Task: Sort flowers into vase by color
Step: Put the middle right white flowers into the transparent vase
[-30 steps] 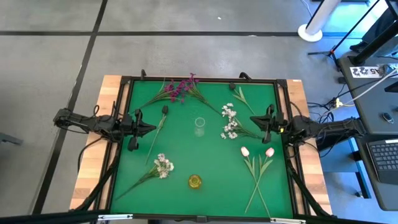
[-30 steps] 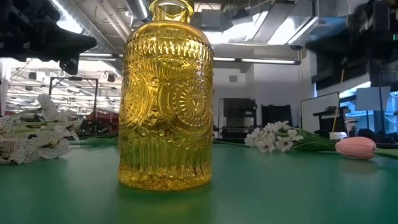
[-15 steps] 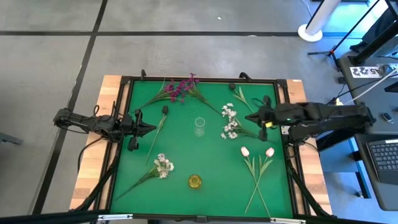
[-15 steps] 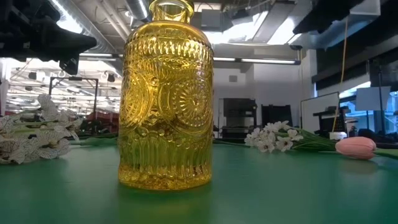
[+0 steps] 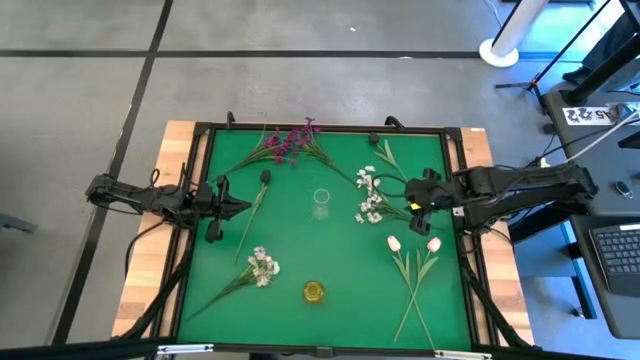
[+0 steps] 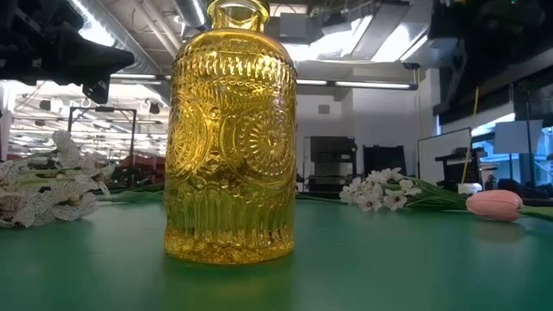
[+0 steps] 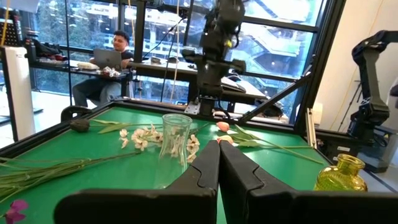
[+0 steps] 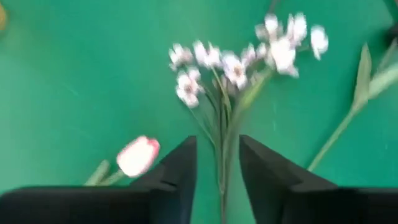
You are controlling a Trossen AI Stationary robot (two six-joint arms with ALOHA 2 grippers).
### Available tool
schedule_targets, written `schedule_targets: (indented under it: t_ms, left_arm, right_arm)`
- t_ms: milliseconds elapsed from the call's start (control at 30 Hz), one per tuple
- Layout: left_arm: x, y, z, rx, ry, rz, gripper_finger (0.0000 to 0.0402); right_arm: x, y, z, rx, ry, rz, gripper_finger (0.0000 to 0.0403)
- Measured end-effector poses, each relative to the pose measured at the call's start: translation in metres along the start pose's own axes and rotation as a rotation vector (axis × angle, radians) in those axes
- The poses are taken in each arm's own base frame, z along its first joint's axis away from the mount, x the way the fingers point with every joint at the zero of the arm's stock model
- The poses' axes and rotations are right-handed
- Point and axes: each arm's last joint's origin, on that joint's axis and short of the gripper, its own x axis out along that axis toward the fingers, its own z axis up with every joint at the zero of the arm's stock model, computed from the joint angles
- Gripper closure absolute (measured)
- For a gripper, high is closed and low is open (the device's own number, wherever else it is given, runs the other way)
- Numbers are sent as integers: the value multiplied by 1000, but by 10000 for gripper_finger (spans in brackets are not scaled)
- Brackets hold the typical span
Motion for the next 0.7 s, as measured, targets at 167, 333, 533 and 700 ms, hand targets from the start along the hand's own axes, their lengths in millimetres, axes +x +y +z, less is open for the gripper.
schedule_targets:
  t_ms: [167,333,533,700]
  left_arm:
    - [0,0,0,0,0,0,401]
    - [0,0,0,0,0,0,401]
    - [0,0,0,0,0,0,401]
    - [0,0,0,0,0,0,401]
  right_arm:
    - [24,-2,-16,85,-9,-23,207]
    - [46,-4,-33,127,24,-29,179]
    - [55,-7,-45,116,80,-58,176]
    - [55,-7,-45,108,65,-82,175]
